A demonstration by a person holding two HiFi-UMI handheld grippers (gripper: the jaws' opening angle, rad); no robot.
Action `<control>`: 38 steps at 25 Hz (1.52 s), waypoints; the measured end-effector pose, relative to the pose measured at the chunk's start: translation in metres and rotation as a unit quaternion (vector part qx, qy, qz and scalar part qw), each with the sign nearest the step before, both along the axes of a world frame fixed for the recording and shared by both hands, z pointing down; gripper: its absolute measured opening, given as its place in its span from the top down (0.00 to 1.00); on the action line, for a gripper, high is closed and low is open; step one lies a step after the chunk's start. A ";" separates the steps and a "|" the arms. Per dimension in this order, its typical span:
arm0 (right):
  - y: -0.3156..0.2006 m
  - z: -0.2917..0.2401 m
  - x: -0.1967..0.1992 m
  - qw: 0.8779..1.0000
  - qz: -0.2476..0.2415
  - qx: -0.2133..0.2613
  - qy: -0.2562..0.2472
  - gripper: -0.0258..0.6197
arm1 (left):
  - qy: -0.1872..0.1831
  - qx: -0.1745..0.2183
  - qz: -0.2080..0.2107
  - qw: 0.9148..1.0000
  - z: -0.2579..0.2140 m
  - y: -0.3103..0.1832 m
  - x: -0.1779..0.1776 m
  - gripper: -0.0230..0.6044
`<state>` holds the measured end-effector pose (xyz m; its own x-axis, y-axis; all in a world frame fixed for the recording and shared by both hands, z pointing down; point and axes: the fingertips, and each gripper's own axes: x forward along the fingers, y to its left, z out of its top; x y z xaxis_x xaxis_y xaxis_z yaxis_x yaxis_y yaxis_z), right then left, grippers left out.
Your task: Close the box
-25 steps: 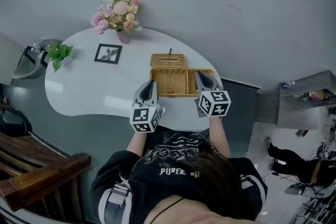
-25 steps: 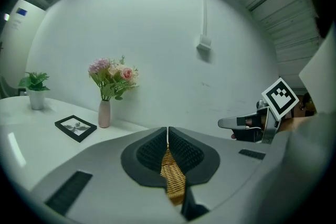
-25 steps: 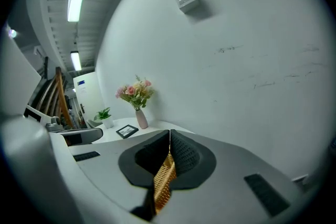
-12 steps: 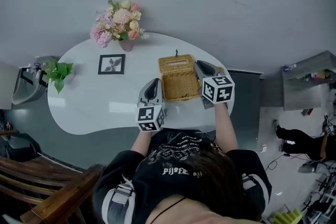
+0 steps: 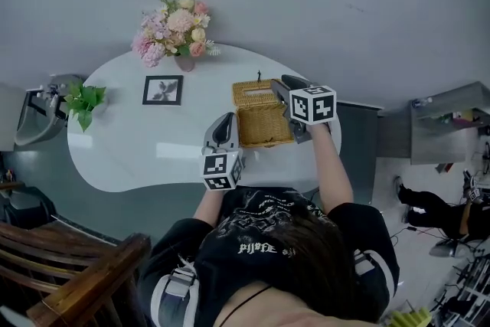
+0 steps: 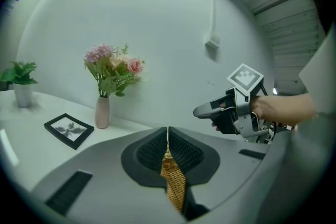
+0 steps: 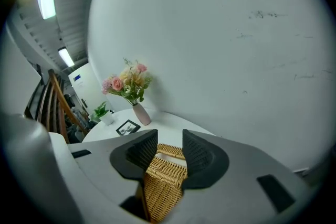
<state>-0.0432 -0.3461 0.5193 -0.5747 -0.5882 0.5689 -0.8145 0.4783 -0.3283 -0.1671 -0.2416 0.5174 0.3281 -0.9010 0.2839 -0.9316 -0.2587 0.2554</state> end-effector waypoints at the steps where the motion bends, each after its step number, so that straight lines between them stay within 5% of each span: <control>1: -0.004 0.003 -0.002 1.000 -0.004 -0.009 0.004 0.70 | 0.001 0.000 -0.003 1.000 -0.001 -0.001 -0.001 0.92; 19: -0.064 0.055 -0.032 0.987 -0.030 -0.149 0.056 0.67 | 0.000 -0.010 -0.021 1.000 0.010 -0.007 -0.028 0.92; 38: -0.082 0.127 -0.045 0.952 -0.053 -0.271 0.135 0.68 | 0.018 -0.036 -0.035 0.999 0.035 -0.018 -0.052 0.92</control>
